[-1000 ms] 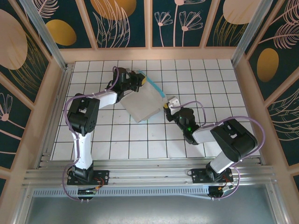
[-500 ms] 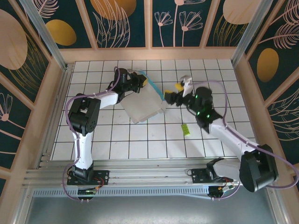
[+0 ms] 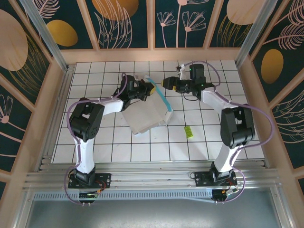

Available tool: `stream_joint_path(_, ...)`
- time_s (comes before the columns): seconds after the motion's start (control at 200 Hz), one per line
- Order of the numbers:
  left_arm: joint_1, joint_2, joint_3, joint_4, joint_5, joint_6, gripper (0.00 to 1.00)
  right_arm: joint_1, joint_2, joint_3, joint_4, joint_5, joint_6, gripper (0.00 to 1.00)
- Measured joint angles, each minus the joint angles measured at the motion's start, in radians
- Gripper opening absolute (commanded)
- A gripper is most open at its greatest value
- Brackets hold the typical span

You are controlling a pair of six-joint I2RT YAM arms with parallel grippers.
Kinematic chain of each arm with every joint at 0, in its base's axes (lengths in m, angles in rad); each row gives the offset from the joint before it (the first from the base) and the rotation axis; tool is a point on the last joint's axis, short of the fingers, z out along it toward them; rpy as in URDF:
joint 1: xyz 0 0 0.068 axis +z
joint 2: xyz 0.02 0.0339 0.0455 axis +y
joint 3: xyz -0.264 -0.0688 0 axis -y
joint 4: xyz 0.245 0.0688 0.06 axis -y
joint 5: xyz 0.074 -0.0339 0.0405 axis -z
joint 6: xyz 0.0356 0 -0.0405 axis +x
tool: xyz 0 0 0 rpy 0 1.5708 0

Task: Fold the paper box

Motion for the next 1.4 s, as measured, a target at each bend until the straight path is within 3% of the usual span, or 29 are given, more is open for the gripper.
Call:
stream_joint_path(0.18, -0.01, -0.003, -0.042, 0.078, 0.021, -0.029, 0.0, -0.002, 0.03, -0.039, 0.011, -0.052, 0.031, 0.55)
stream_joint_path(0.45, -0.01, -0.003, -0.043, 0.146, 0.051, -0.05, 0.0, -0.02, 0.048, -0.08, 0.037, -0.09, 0.055, 0.51)
stream_joint_path(0.651, -0.01, -0.003, -0.043, 0.154, 0.061, -0.05, 0.0, -0.02, 0.05, -0.081, 0.039, -0.09, 0.051, 0.57)
stream_joint_path(1.016, -0.012, -0.003, -0.107, 0.207, 0.07, -0.049, 0.0, -0.019, 0.071, -0.082, 0.031, -0.072, 0.043, 0.51)
stream_joint_path(1.311, -0.011, -0.017, -0.125, 0.209, 0.07, -0.033, 0.0, -0.005, 0.079, -0.082, 0.008, -0.048, 0.018, 0.56)
stream_joint_path(1.402, -0.011, -0.017, -0.125, 0.209, 0.07, -0.033, 0.0, -0.004, 0.08, -0.082, 0.008, -0.045, 0.017, 0.63)
